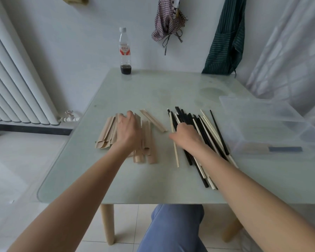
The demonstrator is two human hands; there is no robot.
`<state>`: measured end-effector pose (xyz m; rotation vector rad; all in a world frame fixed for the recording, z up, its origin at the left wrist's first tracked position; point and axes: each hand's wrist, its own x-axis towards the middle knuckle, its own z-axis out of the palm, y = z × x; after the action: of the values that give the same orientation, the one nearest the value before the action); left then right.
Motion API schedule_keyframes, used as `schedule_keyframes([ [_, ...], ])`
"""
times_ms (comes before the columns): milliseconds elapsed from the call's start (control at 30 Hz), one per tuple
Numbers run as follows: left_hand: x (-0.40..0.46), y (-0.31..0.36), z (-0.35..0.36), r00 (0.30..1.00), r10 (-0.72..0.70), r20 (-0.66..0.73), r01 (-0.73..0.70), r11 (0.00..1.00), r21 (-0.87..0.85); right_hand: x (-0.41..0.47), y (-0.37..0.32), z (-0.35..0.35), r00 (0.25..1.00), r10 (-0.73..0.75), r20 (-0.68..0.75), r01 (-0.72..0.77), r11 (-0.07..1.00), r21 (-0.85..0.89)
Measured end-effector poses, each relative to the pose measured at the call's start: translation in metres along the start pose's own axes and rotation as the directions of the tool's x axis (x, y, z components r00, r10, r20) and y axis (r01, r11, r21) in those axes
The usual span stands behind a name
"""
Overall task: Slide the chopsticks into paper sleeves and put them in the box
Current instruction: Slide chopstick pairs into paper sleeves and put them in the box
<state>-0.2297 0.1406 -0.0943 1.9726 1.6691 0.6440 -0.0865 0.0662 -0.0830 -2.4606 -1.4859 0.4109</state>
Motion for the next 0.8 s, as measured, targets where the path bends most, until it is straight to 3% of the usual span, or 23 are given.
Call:
schedule_keyframes([
  [100,-0.002,0.003,-0.008,1.000,0.009,-0.020,-0.010,0.999,-0.044,-0.004,0.003,-0.012,0.998,-0.008,-0.059,0.022,0.970,0.242],
  [200,-0.004,0.006,-0.014,1.000,0.003,-0.015,-0.003,0.999,-0.045,-0.012,0.003,-0.019,1.000,-0.019,-0.015,0.024,0.890,0.455],
  [367,-0.001,0.001,-0.018,0.995,0.044,-0.085,-0.046,0.999,-0.025,-0.020,0.002,-0.019,0.998,-0.017,0.058,-0.032,0.672,0.740],
  [467,-0.008,0.006,-0.022,0.989,0.085,-0.125,-0.102,0.985,-0.140,-0.023,0.004,-0.022,0.996,-0.018,0.089,-0.064,0.556,0.829],
  [700,-0.004,0.006,-0.022,1.000,-0.016,-0.023,0.011,0.981,-0.195,-0.030,0.008,-0.029,0.995,-0.029,0.097,-0.074,0.445,0.893],
  [800,-0.008,0.010,-0.024,0.991,0.114,-0.075,-0.132,0.948,-0.291,-0.031,0.010,-0.032,0.994,-0.034,0.105,-0.088,0.331,0.939],
])
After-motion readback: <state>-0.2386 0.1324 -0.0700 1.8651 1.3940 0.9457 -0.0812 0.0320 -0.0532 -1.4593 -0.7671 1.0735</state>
